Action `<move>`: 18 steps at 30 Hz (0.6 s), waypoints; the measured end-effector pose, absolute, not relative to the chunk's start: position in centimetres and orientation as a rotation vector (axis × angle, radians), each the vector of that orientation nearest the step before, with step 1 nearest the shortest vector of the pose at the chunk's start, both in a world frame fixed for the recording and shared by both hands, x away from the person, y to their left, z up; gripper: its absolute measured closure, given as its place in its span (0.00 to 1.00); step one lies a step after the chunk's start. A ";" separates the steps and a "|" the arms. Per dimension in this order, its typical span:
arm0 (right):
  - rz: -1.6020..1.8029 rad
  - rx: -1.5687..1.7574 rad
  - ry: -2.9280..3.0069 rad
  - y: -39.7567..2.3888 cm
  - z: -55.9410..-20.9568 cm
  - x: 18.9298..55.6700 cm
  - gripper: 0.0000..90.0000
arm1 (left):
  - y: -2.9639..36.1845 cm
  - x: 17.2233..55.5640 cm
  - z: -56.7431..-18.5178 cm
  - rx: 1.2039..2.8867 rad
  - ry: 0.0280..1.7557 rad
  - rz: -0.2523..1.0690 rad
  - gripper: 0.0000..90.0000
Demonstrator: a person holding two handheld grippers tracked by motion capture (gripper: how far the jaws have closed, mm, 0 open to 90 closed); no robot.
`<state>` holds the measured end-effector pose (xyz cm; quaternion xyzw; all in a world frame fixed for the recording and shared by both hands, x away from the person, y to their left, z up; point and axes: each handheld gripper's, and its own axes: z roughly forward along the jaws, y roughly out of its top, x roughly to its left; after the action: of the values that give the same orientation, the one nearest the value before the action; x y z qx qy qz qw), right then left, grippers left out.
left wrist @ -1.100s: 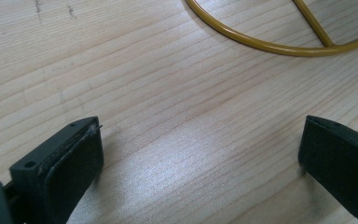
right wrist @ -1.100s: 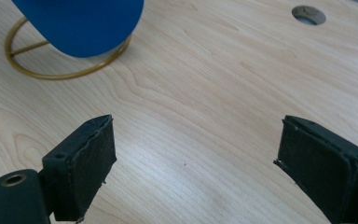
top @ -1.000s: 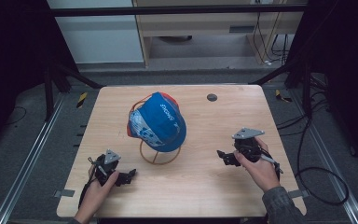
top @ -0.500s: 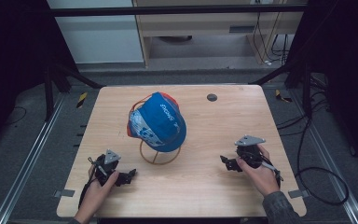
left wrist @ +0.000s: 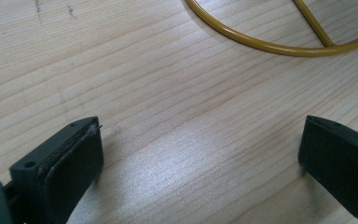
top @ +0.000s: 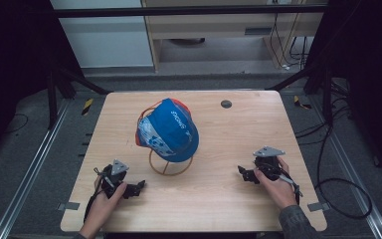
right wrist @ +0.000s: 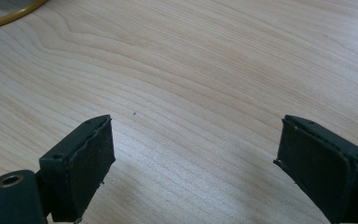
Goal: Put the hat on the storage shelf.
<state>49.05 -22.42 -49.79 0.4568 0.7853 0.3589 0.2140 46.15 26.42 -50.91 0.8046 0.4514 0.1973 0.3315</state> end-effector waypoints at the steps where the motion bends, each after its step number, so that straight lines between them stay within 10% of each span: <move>1: 0.996 1.267 2.179 -22.4 -49.8 49.1 0.12 | 26.4 46.1 -50.9 2.103 1.180 0.516 0.00; 18: 0.974 1.317 2.157 -22.3 -51.0 49.3 0.11 | 26.4 46.2 -50.9 2.103 1.178 0.518 0.00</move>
<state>49.34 -22.26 -50.98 0.4748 0.7778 0.3514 0.2149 46.16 26.43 -50.91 0.8048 0.4506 0.1980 0.3316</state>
